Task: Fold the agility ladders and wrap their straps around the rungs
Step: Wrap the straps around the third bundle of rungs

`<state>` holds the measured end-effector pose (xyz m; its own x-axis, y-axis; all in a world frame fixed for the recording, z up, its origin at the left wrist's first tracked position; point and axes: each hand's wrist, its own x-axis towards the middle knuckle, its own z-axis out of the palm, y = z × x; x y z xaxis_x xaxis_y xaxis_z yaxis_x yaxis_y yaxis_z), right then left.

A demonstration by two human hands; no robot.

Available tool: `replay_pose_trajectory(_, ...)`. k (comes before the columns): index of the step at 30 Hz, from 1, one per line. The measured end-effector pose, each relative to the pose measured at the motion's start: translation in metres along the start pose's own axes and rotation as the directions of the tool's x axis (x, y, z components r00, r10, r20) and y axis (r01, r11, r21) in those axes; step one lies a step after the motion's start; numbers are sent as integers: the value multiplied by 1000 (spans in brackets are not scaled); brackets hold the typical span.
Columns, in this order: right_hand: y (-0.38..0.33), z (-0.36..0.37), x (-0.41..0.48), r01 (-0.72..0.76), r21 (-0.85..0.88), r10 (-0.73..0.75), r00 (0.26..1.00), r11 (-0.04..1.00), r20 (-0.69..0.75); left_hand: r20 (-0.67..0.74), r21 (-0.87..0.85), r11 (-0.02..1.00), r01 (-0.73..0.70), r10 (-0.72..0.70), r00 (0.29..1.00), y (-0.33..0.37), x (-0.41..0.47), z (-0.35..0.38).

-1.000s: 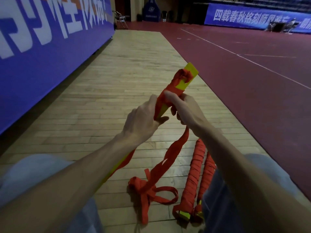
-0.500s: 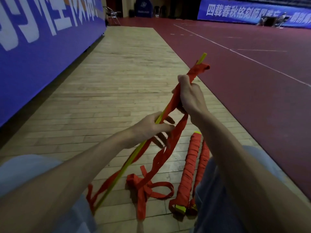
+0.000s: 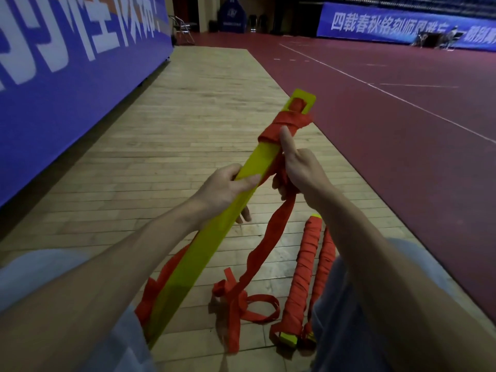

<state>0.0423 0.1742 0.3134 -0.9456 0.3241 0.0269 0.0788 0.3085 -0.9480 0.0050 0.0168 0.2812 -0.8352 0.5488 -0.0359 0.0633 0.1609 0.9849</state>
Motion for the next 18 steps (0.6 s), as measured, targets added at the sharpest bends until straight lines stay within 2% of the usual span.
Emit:
replay_pose_trajectory(1, 0, 3, -1, -10, -26, 11, 999, 1000, 40, -40, 76, 997, -20, 23, 999, -2, 0, 1)
replay_pose_trajectory(3, 0, 10, -4, 2, -130, 9, 996, 991, 90, -120, 338, 937, -86, 134, 984, -8, 0, 3)
replay_pose_trajectory(4, -1, 13, -6, 13, -179, 2, 996, 984, 85, -134, 471, 875, -113, 197, 971, -11, -2, 7)
replay_pose_trajectory(6, -2, 17, -10, 25, -239, -16, 999, 971, 41, -103, 717, 684, -133, 292, 951, -16, -4, 15)
replay_pose_trajectory(7, -2, 19, -11, 26, -252, -24, 1000, 967, 13, -74, 795, 591, -136, 316, 946, -18, -4, 17)
replay_pose_trajectory(8, -1, 20, -11, 22, -257, -27, 999, 966, -18, -51, 828, 542, -142, 325, 944, -18, -4, 18)
replay_pose_trajectory(10, 0, 20, -7, 14, -246, -36, 996, 969, -85, -26, 812, 561, -161, 310, 950, -14, -6, 19)
replay_pose_trajectory(13, -3, 15, -3, 15, -85, -27, 989, 996, -143, -32, 654, 736, -176, 259, 965, -6, -6, 18)
replay_pose_trajectory(14, -5, 12, -2, 27, -15, -29, 989, 1000, -148, -14, 567, 808, -163, 208, 978, -1, -6, 15)
replay_pose_trajectory(16, -8, 6, -1, 91, 98, -78, 988, 991, -131, 110, 318, 946, -67, 33, 993, 8, -8, 9)
replay_pose_trajectory(18, -11, 1, 0, 179, 158, -171, 983, 971, -68, 251, 72, 997, 10, -28, 968, 14, -12, 4)
